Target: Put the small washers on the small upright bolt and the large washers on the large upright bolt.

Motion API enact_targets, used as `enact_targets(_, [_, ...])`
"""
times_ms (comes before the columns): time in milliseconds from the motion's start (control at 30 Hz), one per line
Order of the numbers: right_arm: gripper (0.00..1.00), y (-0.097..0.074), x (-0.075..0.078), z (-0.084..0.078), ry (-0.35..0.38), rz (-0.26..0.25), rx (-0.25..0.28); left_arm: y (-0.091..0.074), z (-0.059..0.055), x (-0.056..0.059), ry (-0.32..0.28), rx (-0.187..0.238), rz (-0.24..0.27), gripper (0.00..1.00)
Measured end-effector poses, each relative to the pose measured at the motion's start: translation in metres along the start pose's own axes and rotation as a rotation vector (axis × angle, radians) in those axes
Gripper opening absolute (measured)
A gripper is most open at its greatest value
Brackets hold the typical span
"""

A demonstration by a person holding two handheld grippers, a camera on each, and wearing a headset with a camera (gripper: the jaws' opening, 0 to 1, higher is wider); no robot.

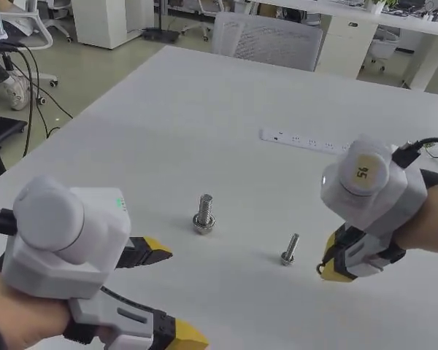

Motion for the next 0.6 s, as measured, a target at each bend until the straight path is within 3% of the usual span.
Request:
enact_targets(267, [0.15, -0.012, 0.018, 0.022, -0.035, -0.036, 0.018, 0.000, 0.000, 0.000, 0.001, 0.003, 0.001, 0.72])
enact_targets(600, [0.15, -0.010, 0.028, 0.034, -0.066, -0.041, 0.022, 0.000, -0.001, -0.001, -0.005, 0.003, 0.005, 0.72])
Point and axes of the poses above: the centre of the closed fingertips' face, and the gripper's own axes: y roughly forward along the fingers, x roughly to its right, z roughly out of its top, the point moved 1 cm from there along -y, roughly backward along the fingers, and after that the axes turned 11 degrees about -y, right-handed, at the moved point
